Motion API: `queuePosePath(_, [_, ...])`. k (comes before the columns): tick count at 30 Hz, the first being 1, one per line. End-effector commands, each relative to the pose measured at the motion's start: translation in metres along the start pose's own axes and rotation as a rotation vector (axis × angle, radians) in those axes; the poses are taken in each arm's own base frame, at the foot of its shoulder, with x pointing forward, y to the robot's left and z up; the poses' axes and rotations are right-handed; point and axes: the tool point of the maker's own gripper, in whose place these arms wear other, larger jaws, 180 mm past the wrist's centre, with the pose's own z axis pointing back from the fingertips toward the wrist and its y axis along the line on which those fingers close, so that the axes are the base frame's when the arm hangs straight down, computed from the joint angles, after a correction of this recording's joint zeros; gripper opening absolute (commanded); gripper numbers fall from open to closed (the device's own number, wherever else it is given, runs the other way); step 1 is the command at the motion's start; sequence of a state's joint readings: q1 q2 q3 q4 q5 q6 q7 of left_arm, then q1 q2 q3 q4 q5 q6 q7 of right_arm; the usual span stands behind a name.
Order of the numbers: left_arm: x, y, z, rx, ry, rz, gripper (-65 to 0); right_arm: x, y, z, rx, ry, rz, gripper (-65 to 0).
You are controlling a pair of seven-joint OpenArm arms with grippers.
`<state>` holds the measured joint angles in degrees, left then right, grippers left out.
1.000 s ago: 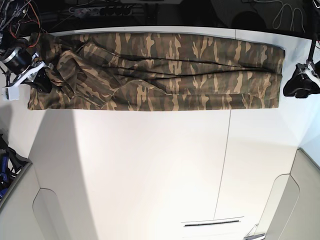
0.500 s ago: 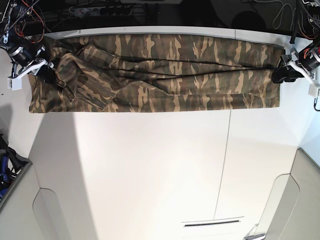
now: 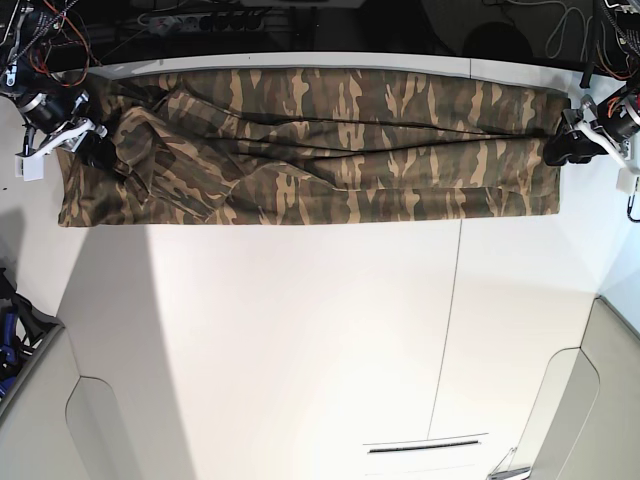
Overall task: Fold the T-shirt properly
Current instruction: 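Grasp the strip's ends and pull them to straighten it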
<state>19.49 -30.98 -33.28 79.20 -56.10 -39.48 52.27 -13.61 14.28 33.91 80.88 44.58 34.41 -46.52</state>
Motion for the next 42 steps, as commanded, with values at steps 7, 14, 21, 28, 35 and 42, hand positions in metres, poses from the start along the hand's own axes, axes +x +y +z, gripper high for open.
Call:
queuePosePath(7, [-0.001,-0.004,0.0,-0.014,0.024,-0.04,-22.9,0.007,0.006,0.003,0.036,-0.003,-0.017,-51.5])
queuePosePath(14, [-0.032,-0.032,-0.021,-0.092,0.133,-0.075,-22.9,0.007,0.012,0.002,0.067,0.013,-0.029,-51.5])
queuePosePath(21, [-0.032,-0.041,-0.024,-0.131,0.125,-0.057,-29.4,0.005,0.014,0.003,0.079,0.022,-0.036,-51.5])
queuePosePath(28, [-0.02,-0.047,-0.025,-0.159,0.074,-0.037,-65.0,0.011,0.02,0.004,0.1,0.004,-0.025,-51.5])
queuePosePath(35, [0.014,-0.052,-0.013,-0.151,-0.027,-0.086,-65.0,0.041,0.043,0.016,0.121,-0.059,0.085,-51.5])
queuePosePath(42, [0.085,-0.044,0.013,-0.073,-0.211,-0.18,-65.0,0.069,0.057,0.033,0.114,-0.137,0.171,-51.5])
